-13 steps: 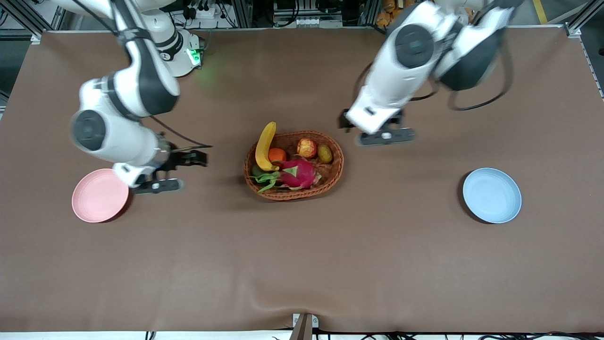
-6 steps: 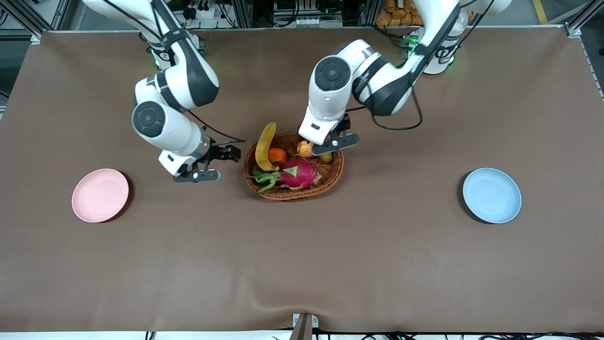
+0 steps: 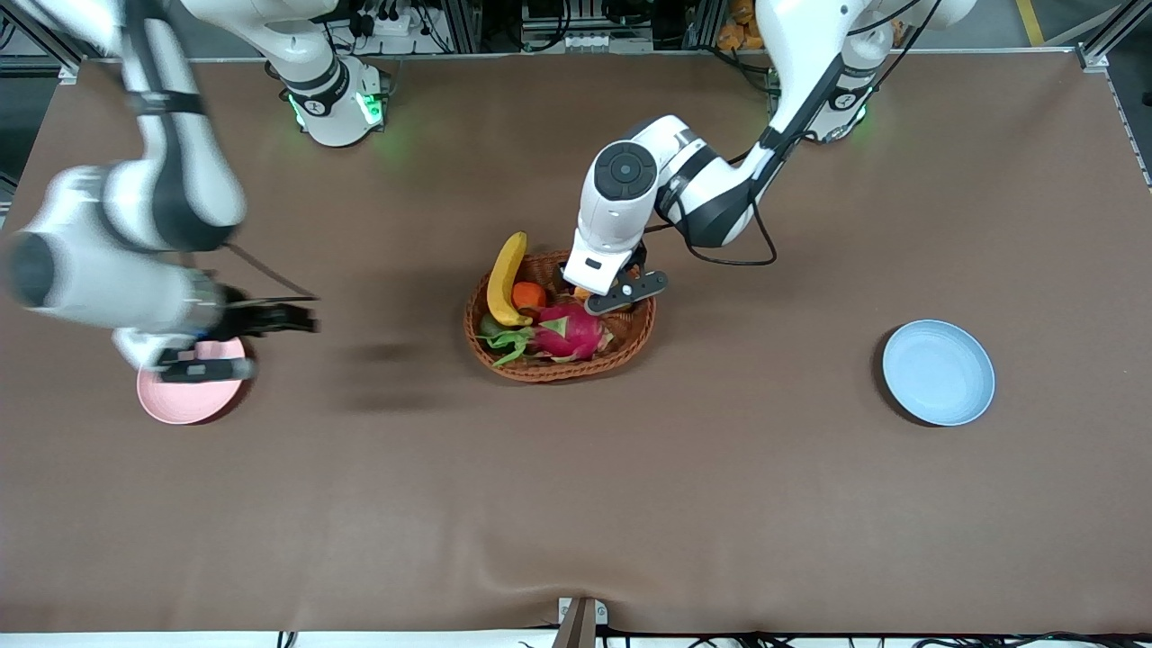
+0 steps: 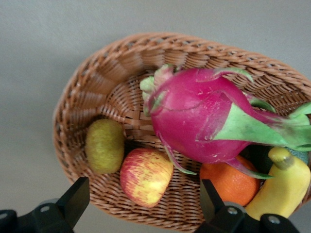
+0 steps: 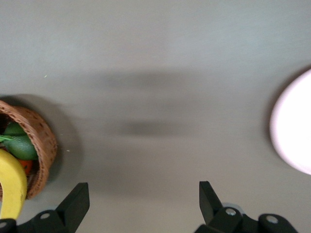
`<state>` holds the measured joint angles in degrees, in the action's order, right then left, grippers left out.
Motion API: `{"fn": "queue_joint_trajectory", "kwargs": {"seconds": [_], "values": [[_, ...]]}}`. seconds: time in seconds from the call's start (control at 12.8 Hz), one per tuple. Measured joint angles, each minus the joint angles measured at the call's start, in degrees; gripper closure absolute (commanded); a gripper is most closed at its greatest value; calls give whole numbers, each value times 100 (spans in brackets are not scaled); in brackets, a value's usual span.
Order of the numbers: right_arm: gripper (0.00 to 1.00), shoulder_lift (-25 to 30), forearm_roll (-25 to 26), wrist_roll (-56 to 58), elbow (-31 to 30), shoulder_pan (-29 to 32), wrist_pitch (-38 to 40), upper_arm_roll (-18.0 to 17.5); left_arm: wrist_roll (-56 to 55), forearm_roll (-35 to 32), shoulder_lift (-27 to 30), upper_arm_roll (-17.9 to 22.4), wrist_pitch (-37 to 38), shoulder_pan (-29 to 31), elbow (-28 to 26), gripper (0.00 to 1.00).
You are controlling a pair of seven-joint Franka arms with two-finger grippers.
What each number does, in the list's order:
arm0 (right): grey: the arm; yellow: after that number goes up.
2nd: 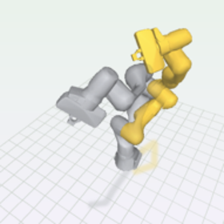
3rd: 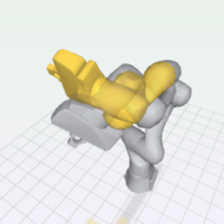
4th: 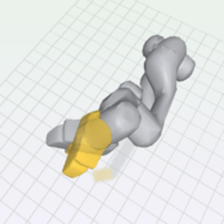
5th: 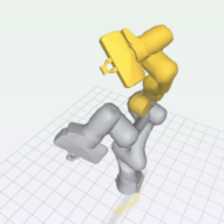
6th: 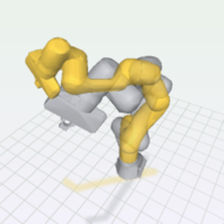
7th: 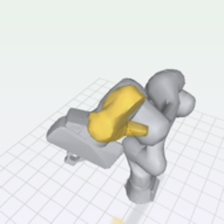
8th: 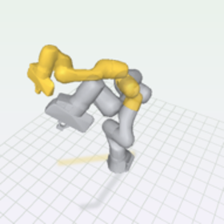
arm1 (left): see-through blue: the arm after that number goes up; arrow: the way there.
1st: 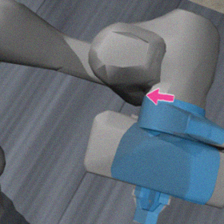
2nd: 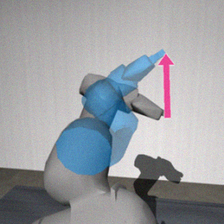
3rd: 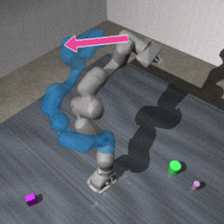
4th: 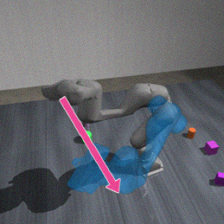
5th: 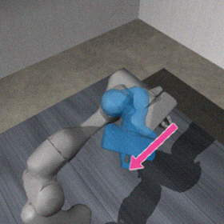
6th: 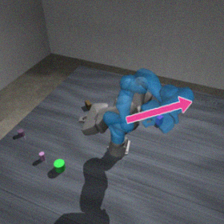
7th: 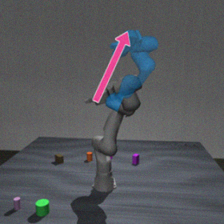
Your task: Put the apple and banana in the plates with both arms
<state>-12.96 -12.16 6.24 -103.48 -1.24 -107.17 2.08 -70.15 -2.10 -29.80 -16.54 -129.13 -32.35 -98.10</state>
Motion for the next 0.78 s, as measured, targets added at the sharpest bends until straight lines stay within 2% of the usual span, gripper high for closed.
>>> {"fn": "queue_joint_trajectory", "kwargs": {"seconds": [0.16, 0.31, 0.47, 0.62, 0.78], "values": [[0, 51, 368, 242, 858, 382, 653, 26, -266, -198, -184, 0, -218, -79, -43, 2], [0, 103, 984, 271, 1855, 372, 1290, -5, -515, -352, -337, -1, -297, -151, -47, 6], [0, 123, 1256, 260, 2540, 240, 1827, -48, -597, -359, -417, -1, -316, -201, -47, 9], [0, 140, 1248, 259, 2869, 187, 2337, -59, -669, -359, -464, -2, -359, -247, -48, 10], [0, 214, 1248, 256, 2936, 179, 2484, -53, -739, -360, -525, -2, -416, -291, -51, 13]]}}
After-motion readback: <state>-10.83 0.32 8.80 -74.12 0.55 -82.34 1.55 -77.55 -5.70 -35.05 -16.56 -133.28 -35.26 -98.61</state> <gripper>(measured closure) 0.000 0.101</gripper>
